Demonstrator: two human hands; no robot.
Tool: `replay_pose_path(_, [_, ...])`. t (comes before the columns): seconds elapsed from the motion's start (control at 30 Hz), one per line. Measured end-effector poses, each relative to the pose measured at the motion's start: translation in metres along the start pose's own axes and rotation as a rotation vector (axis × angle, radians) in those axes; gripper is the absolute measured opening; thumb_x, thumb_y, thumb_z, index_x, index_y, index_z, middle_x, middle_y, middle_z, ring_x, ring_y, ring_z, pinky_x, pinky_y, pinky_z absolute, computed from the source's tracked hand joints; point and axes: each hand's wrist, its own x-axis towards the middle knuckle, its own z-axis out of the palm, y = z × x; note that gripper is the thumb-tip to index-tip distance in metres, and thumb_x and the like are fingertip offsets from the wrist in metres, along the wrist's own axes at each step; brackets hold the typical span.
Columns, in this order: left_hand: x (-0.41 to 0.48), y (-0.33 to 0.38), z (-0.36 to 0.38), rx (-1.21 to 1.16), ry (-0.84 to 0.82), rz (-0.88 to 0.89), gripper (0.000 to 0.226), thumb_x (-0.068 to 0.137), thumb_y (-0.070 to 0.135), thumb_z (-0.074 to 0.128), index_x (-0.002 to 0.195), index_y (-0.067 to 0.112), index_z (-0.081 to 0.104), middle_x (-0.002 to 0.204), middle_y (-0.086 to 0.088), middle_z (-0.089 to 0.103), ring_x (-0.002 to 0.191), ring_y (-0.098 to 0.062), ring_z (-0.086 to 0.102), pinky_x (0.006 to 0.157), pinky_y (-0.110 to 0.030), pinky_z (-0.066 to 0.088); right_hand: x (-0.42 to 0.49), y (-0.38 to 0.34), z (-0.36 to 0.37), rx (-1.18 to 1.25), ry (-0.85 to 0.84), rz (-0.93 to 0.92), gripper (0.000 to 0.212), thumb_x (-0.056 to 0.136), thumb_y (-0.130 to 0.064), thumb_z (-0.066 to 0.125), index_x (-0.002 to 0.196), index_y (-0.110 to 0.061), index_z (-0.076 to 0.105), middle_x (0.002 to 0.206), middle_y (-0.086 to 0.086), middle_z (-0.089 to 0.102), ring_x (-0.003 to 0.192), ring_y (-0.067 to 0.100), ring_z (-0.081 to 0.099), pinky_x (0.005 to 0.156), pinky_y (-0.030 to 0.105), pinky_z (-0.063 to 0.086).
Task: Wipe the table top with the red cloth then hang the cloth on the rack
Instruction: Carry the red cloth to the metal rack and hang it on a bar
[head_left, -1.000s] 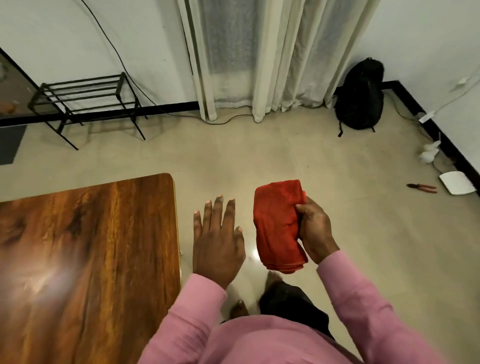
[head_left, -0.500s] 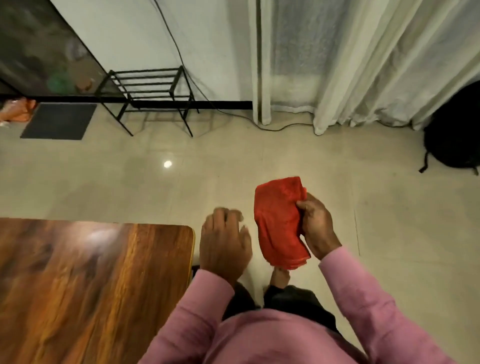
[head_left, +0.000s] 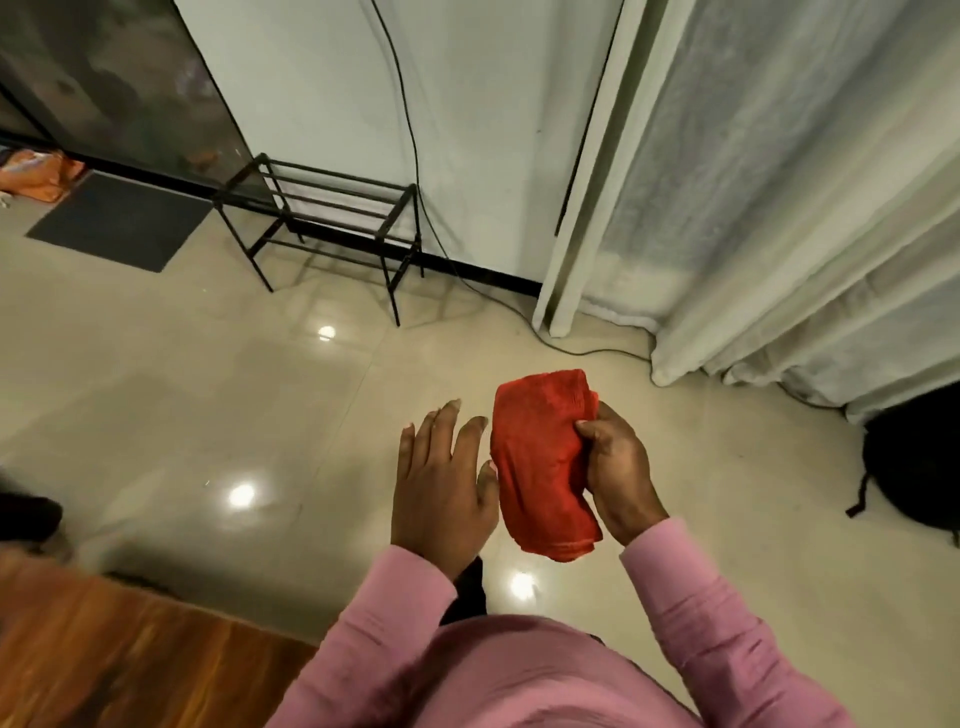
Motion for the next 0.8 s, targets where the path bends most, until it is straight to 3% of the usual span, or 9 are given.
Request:
replay_pose_path(0.17, [0.088, -0.044, -0.018, -0.073, -0.039, 0.036, 0.052, 0.092, 0.031, 0.045, 0.143, 0.025, 0.034, 0.156, -0.002, 0.020, 0.144, -0.020, 0.014, 0.115, -0.034, -0.005, 0.069, -0.034, 0.049, -0.121, 0.030, -0.011, 0.031, 0.076, -0.019, 0.045, 0.088, -0.029, 0.072, 0.084, -0.001, 0.073, 0.080, 0.018, 0.070, 0.064, 0.026, 0.054])
replay_pose_path(0.43, [0.186, -0.120, -0.064, -0.082, 0.020, -0.057, 0.049, 0.091, 0.026, 0.049, 0.140, 0.022, 0.040, 0.153, -0.004, 0.028, 0.141, -0.020, 0.022, 0.116, -0.039, 0.002, 0.181, -0.063, 0.147, -0.054, -0.020, 0.025, 0.031, 0.070, -0.013, 0.048, 0.079, -0.028, 0.074, 0.076, -0.003, 0.072, 0.072, 0.015, 0.069, 0.066, 0.029, 0.054])
replay_pose_path(0.57, [0.220, -0.169, -0.088, -0.039, 0.043, -0.139, 0.050, 0.091, 0.026, 0.049, 0.139, 0.022, 0.040, 0.153, -0.005, 0.028, 0.142, -0.022, 0.022, 0.117, -0.040, 0.004, 0.236, -0.063, 0.214, -0.026, -0.063, 0.067, 0.029, 0.069, -0.014, 0.048, 0.088, -0.021, 0.068, 0.078, -0.002, 0.071, 0.081, 0.021, 0.066, 0.079, 0.037, 0.052])
replay_pose_path(0.67, [0.251, -0.206, -0.105, 0.004, 0.014, -0.171, 0.050, 0.090, 0.026, 0.050, 0.138, 0.021, 0.041, 0.152, -0.006, 0.029, 0.141, -0.025, 0.024, 0.117, -0.044, 0.007, 0.273, -0.061, 0.263, 0.005, -0.113, 0.075, 0.030, 0.069, -0.014, 0.047, 0.088, -0.022, 0.069, 0.079, -0.003, 0.072, 0.079, 0.017, 0.068, 0.069, 0.030, 0.054])
replay_pose_path(0.8, [0.303, -0.257, -0.128, 0.102, -0.018, -0.178, 0.048, 0.088, 0.024, 0.052, 0.135, 0.018, 0.046, 0.149, -0.010, 0.034, 0.138, -0.027, 0.029, 0.115, -0.049, 0.012, 0.321, -0.055, 0.325, 0.045, -0.136, 0.130, 0.026, 0.071, -0.018, 0.048, 0.079, -0.026, 0.070, 0.079, -0.005, 0.071, 0.080, 0.016, 0.065, 0.074, 0.034, 0.051])
